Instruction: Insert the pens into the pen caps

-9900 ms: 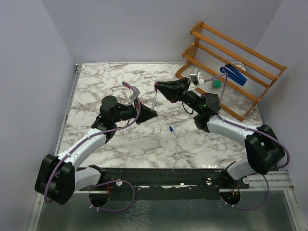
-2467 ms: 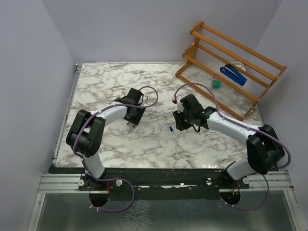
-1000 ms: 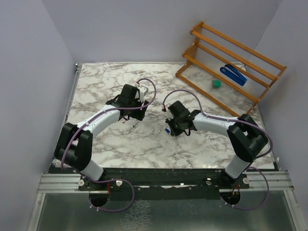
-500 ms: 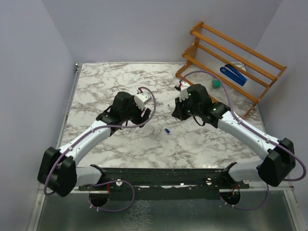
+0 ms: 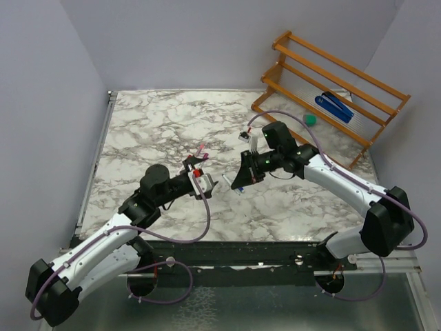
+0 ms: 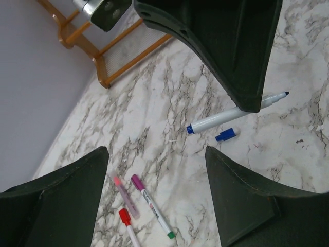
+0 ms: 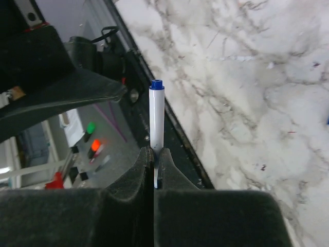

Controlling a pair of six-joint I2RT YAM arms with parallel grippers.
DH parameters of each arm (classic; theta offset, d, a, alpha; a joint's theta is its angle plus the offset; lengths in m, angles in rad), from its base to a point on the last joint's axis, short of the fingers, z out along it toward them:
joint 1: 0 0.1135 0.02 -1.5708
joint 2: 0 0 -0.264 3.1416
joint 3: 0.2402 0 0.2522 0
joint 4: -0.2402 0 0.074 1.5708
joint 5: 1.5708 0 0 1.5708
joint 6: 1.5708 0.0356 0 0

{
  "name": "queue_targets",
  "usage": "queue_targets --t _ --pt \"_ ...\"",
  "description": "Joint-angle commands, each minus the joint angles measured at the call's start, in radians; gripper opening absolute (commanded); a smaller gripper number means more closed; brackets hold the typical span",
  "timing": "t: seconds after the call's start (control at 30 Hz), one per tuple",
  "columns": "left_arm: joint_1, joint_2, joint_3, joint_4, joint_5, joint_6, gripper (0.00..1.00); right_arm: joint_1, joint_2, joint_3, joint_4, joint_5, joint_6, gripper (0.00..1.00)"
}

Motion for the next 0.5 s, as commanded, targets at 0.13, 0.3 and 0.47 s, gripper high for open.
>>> queue_targets --t 0.13,0.3,0.47 --pt "-0.141 -0.024 -0.054 0.042 -0.223 0.311 0.77 -0.01 -0.042 -0.131 0.232 -0.367 0.339 0.0" --pt "-0.183 0.002 -0.077 0.077 -0.265 0.364 0.77 -0.01 -0.056 -0.112 0.4 -0.436 0.481 0.0" --pt "-0.199 0.007 -0.088 0.112 -0.259 0.381 0.77 -0.009 -0.051 -0.147 0.558 -0.467 0.607 0.0"
